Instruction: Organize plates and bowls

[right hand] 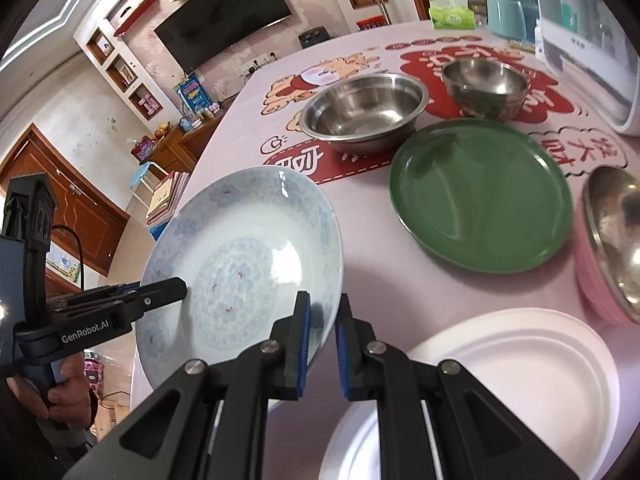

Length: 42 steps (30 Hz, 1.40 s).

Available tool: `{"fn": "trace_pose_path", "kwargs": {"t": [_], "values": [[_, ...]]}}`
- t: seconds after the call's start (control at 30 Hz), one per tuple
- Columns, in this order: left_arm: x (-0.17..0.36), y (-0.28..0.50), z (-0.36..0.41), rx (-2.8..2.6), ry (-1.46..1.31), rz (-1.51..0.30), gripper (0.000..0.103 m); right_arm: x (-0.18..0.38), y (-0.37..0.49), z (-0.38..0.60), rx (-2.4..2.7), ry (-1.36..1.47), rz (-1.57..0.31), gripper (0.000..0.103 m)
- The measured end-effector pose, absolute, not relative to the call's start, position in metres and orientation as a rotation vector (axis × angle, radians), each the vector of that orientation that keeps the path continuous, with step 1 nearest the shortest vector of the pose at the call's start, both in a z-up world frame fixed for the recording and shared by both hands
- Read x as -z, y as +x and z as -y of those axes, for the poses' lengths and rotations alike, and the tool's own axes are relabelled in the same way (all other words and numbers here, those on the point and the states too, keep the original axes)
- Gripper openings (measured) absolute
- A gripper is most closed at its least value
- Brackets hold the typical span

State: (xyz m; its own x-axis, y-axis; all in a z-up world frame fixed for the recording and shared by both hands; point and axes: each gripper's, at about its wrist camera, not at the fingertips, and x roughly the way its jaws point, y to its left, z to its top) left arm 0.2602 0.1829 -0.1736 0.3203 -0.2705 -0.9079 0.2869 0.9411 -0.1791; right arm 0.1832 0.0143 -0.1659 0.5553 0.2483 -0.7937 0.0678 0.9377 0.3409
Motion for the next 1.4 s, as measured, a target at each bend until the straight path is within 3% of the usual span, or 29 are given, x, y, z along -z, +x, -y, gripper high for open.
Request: {"fn": "trace_pose_path", "kwargs": {"t": [0.57,1.4], "values": [[0.139,0.202,-0.163,0.493,0.067,-1.132,0.026,0.134,0.109,-0.002,-0.034,0.317,-0.916,0.012],[0.132,0.144,-0.091,0.591,0.093,-1.155,0.026,0.12,0.039,0.061,0.042,0.288,-0.95,0.013]]}}
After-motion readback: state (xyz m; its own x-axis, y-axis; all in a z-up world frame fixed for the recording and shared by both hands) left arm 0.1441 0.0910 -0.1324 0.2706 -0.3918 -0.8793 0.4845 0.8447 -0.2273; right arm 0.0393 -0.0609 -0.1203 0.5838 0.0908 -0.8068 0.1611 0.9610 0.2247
